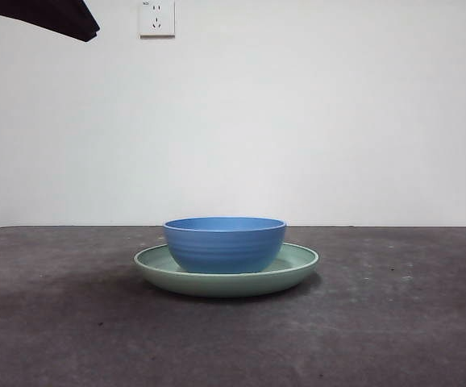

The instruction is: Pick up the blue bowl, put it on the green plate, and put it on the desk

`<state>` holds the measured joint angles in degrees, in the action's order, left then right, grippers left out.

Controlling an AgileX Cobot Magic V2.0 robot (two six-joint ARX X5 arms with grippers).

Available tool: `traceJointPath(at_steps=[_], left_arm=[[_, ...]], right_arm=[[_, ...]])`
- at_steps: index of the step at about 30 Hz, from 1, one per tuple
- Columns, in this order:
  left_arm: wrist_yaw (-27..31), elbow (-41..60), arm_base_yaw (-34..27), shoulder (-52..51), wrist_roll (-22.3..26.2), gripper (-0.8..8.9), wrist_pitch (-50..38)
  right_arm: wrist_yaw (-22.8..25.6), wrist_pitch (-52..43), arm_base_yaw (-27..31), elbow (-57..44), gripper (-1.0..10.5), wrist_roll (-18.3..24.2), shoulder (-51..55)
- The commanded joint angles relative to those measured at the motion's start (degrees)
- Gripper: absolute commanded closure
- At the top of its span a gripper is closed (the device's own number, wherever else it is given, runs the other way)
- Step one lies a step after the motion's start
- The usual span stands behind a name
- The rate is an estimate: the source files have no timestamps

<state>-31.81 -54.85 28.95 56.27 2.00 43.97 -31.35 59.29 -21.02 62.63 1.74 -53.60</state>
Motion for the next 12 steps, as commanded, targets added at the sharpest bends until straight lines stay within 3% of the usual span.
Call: traceJointPath(at_steps=[1, 5, 7, 12], left_arm=[[-0.35, -0.59, 0.37, 0.15, 0.15, 8.04, 0.02], [-0.31, -0.59, -0.37, -2.73, 0.24, 8.04, -0.15], [0.39, -0.59, -1.75, -5.05, 3.50, 8.04, -0.68], [3.69, 0.07, -10.38, -13.55, 5.99, 8.04, -11.08]], right_arm=[[-0.17, -0.57, -0.33, 1.01, 9.3, 0.85, -0.37], [-0.17, -0.57, -0.33, 1.01, 9.3, 0.85, -0.37], [-0.17, -0.57, -0.33, 1.01, 9.3, 0.85, -0.37], [-0.17, -0.57, -0.33, 1.01, 9.3, 0.85, -0.37]])
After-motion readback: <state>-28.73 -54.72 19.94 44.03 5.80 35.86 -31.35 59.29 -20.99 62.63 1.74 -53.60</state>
